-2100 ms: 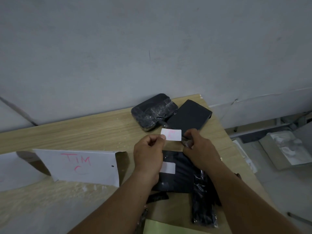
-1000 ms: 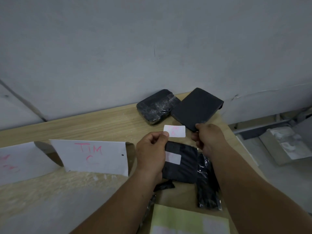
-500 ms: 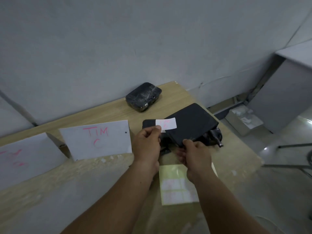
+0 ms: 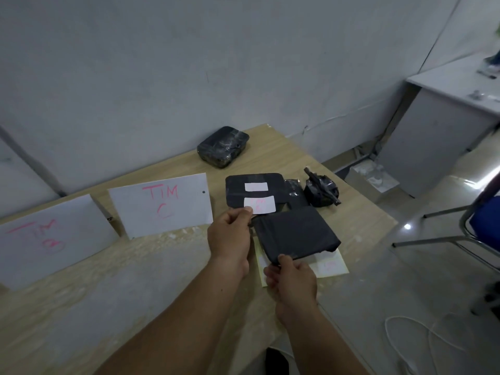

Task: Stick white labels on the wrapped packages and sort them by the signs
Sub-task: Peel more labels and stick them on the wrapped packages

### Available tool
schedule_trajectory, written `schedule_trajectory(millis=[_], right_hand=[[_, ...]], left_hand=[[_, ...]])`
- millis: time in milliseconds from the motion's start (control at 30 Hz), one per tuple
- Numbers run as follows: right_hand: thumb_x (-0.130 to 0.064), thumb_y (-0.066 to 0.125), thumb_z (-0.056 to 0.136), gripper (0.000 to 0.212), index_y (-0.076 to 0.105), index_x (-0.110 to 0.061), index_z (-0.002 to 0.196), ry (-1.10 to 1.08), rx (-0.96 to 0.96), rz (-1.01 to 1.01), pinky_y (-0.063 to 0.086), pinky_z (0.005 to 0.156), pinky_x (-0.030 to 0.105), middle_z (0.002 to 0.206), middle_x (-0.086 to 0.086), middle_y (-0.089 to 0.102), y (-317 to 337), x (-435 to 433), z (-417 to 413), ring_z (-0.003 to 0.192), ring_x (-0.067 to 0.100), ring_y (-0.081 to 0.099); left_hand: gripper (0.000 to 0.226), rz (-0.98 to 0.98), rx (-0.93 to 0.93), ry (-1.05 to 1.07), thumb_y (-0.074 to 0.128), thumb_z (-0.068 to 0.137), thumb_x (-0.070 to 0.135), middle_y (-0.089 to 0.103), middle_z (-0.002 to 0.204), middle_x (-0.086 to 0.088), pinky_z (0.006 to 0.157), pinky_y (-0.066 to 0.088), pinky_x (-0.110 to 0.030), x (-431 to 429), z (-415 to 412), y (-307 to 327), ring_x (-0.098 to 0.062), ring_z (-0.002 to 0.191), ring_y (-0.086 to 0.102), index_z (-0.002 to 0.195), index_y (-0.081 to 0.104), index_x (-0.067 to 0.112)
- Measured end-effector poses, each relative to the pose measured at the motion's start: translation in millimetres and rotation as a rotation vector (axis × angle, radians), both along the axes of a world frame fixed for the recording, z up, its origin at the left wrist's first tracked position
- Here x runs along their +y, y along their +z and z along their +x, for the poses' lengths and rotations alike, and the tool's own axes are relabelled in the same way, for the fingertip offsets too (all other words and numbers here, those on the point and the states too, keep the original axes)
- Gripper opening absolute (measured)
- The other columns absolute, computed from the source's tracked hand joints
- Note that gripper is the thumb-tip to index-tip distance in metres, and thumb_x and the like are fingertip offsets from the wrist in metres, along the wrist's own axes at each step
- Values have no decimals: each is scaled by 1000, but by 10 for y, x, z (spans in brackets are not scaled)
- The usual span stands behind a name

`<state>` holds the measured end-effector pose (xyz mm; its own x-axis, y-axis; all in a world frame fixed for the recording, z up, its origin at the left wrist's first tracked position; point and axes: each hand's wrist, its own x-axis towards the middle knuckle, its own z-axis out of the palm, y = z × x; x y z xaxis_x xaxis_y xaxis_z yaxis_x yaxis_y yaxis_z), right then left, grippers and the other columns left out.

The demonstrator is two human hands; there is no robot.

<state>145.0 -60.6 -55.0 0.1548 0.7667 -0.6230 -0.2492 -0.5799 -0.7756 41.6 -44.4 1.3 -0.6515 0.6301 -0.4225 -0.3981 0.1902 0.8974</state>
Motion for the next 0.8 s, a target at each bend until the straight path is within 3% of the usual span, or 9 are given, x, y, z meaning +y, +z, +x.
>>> schedule_trajectory(millis=[167, 300, 400, 467, 500, 633, 700, 800], right_hand=[[-16, 61, 92, 18, 56, 1, 92, 3, 44, -61, 48, 50, 29, 76, 20, 70, -26, -12, -17, 63, 25, 65], [-28, 62, 93, 28, 56, 0, 92, 92, 44, -130, 41, 47, 27, 65, 13, 61, -37, -28, 42, 56, 22, 56], [-54, 54, 91, 50, 62, -5, 85, 252, -291, -119, 42, 49, 26, 68, 10, 67, -43, -5, 145, 55, 20, 60], [-63, 43, 91, 52, 59, -16, 77, 266, -591, 15, 37, 52, 27, 76, 5, 63, -24, 57, 240, 63, 16, 56], [-65, 41, 90, 50, 56, -20, 73, 234, -634, 101, 34, 52, 27, 75, 0, 60, 16, 96, 278, 65, 13, 53], [-73, 43, 84, 56, 60, -21, 71, 215, -479, 318, 51, 63, 37, 77, 0, 63, 195, 359, 337, 76, 17, 61], [-76, 47, 78, 54, 64, -25, 74, 258, -479, 352, 56, 72, 42, 80, -5, 66, 283, 499, 355, 79, 16, 63], [-76, 53, 70, 48, 66, -30, 73, 291, -488, 383, 57, 73, 42, 76, -8, 67, 347, 655, 378, 77, 14, 64]], left_hand=[[12, -21, 27, -7, 70, 89, 30, 71, 87, 4, 64, 43, -25, -37, 52, -34, -12, 82, 62, 81, 72, 22], [13, -37, 14, -22, 70, 90, 28, 72, 88, 6, 65, 47, -27, -36, 126, -70, -13, 87, 63, 79, 73, 22], [12, -68, -7, -32, 68, 92, 30, 70, 86, 5, 57, 50, -24, -14, 161, -101, -12, 80, 61, 82, 72, 24], [11, -71, -33, -40, 68, 92, 30, 68, 80, 5, 45, 46, -18, -1, 182, -124, -11, 70, 58, 84, 72, 23], [12, -76, -32, -47, 68, 91, 31, 68, 79, 5, 45, 46, -18, 7, 194, -135, -10, 69, 57, 84, 72, 23], [10, -93, -30, -62, 69, 90, 31, 71, 91, 3, 72, 53, -31, 74, 253, -174, -13, 84, 60, 85, 72, 23], [9, -88, -49, -73, 70, 89, 30, 70, 91, 2, 69, 49, -29, 102, 291, -179, -13, 80, 57, 86, 73, 23], [9, -98, -40, -73, 69, 89, 30, 68, 84, 5, 56, 44, -23, 158, 347, -197, -10, 71, 55, 86, 73, 22]])
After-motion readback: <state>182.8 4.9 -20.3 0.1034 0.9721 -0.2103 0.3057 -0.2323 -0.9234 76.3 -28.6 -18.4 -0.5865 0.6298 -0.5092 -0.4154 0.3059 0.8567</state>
